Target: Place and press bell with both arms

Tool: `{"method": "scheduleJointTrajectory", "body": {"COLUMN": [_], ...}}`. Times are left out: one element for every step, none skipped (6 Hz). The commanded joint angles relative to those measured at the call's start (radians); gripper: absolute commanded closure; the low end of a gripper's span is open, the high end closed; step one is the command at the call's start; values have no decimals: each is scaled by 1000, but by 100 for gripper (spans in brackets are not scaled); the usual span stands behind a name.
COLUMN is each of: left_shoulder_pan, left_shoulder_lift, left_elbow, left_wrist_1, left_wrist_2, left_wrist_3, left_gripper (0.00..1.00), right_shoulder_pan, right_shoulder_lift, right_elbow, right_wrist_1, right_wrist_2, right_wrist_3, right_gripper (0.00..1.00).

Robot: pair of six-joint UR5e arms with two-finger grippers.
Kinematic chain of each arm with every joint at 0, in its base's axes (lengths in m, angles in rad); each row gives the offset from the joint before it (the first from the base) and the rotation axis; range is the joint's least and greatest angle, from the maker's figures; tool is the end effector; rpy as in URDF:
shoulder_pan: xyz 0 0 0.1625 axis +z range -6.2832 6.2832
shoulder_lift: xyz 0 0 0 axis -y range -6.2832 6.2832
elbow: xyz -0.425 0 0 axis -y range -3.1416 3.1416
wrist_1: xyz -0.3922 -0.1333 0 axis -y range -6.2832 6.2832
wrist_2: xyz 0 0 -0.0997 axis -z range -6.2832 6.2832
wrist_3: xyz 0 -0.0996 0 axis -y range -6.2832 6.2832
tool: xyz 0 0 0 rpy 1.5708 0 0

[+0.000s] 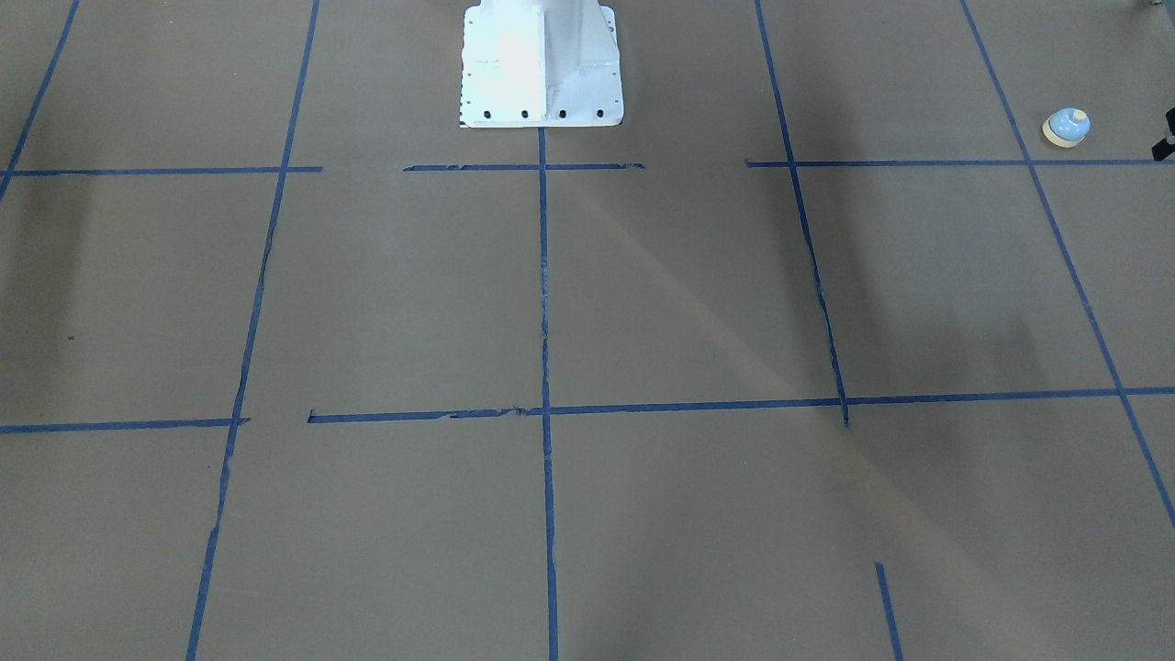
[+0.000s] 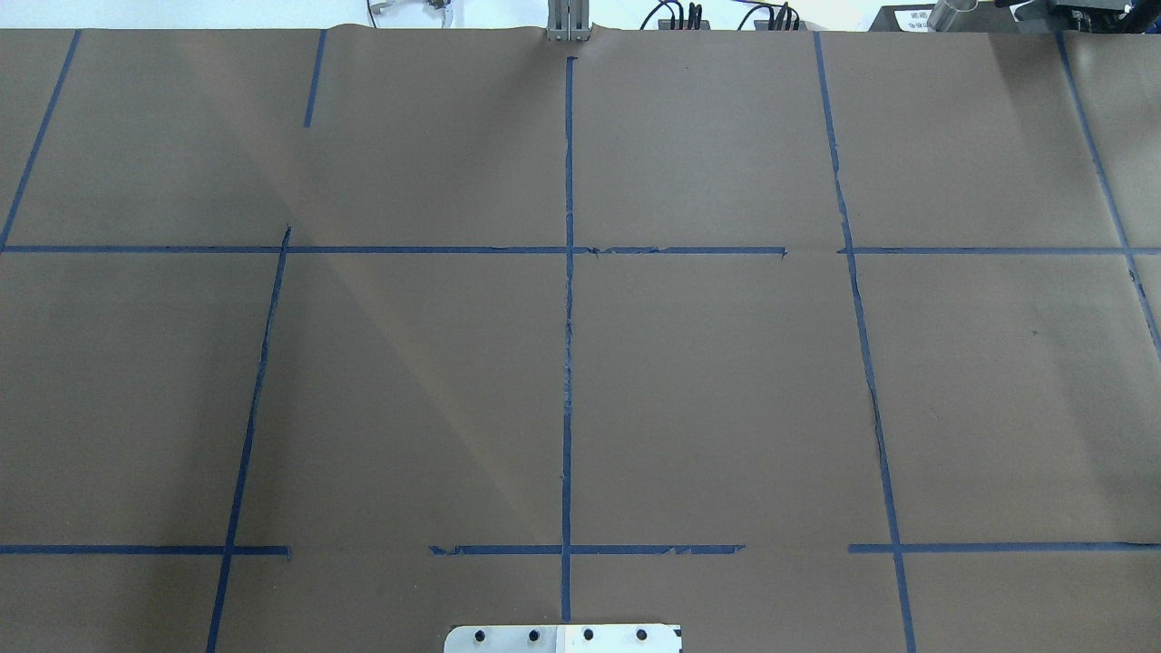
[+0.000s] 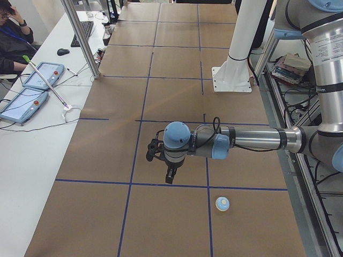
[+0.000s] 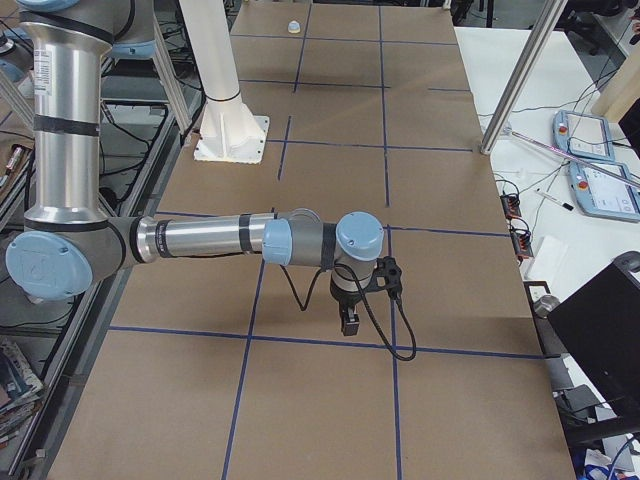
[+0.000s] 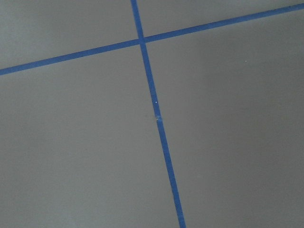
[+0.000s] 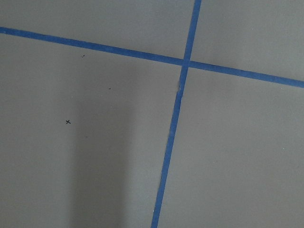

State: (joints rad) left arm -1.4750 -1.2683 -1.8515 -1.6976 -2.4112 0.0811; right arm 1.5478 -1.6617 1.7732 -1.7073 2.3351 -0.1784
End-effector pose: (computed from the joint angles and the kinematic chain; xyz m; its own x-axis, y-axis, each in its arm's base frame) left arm -0.0233 -0.3756 0.6324 0.6468 0.2213 -0.7299 -0.1480 0.9752 0.1645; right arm 0.0540 -0.4504 0.6165 0.7065 -0.1767 0.6853 0.1508 0.9837 0.0982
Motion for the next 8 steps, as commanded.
{"method": "scheduleJointTrajectory", "body": {"left_shoulder_pan": [141,186,238,295,368,428,447,462], "left_shoulder_lift": [88,159,193,194,195,196,196,196], "left_elbow": [6,46,128,209,219,231,253,267], "left_wrist_1": [-23,-127,-252,-323,-327,-329,-329,-329], "left_wrist_2": [88,92,92,92,92,92,92,92], "left_wrist_3": [-38,-35,-37,-40,-100,-128,-124,-124], "left_gripper": [0,0,0,0,0,0,0,0], "right_shoulder_pan": [0,0,0,0,0,0,0,0], "right_shoulder_lift": [-1,-1,-1,-3,-3,-4,-9,-9], "right_elbow": [2,2,2,2,2,2,3,5], "right_wrist_1": [0,0,0,0,0,0,2,0], "right_wrist_2": [1,1,1,1,0,0,0,0], "right_wrist_3": [0,-1,-1,0,0,-1,-1,-3], "right_gripper": [0,0,0,0,0,0,0,0]}}
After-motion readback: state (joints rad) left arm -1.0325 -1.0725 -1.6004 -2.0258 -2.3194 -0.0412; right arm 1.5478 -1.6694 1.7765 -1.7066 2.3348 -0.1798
